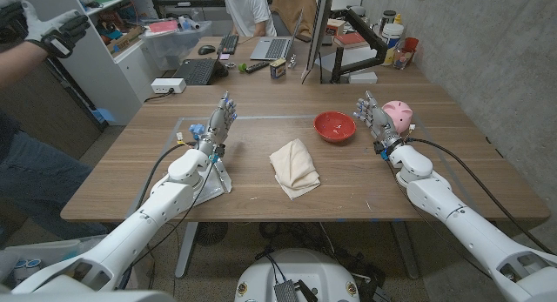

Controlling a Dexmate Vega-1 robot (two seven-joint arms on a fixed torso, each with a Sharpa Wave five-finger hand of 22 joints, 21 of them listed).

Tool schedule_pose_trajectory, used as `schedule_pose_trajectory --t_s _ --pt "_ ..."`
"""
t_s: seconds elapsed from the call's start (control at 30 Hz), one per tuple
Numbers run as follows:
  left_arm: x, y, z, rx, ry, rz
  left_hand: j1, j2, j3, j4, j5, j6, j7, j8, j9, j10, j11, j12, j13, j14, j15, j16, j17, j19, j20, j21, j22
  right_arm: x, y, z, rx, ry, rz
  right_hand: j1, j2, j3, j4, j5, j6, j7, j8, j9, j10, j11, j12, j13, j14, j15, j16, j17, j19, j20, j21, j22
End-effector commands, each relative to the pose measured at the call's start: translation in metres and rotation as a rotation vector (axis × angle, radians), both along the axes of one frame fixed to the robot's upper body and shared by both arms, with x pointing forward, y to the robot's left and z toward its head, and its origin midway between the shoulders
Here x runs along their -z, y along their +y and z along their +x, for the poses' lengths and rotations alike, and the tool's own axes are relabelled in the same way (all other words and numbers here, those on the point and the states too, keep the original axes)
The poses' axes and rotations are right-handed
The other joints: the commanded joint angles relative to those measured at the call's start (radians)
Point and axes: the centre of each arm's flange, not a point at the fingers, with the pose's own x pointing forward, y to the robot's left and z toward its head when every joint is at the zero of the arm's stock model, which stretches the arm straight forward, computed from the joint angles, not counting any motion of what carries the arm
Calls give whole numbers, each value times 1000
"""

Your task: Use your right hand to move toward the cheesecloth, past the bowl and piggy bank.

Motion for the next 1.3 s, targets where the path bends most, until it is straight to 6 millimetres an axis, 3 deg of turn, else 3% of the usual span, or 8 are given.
schedule_pose_trajectory --t_s 0.03,0.57,1.3 --pt "-2 -3 -2 -6 6 13 10 5 0 -6 5 7 4 7 5 2 2 8 1 -1 -2 5 1 -3 -71 -3 3 0 -2 -2 9 -19 -15 1 8 5 0 5 8 -2 3 2 10 2 6 3 7 0 6 5 4 -17 -5 6" --pt "-3 -4 3 -27 27 52 19 15 -2 -11 11 31 10 12 5 27 11 15 -4 23 6 11 0 17 -73 -2 3 1 -2 -5 23 -82 -2 1 13 5 -3 5 15 -11 4 2 14 -3 8 3 10 -5 6 4 1 -17 -16 6" --pt "-11 0 3 -25 19 50 24 20 -6 -14 15 40 10 11 5 33 17 15 -7 28 8 9 -1 19 -69 -6 3 -6 16 -19 36 -174 -107 11 21 8 -11 6 22 -23 5 3 14 -8 9 3 9 -12 5 2 7 -19 -26 6"
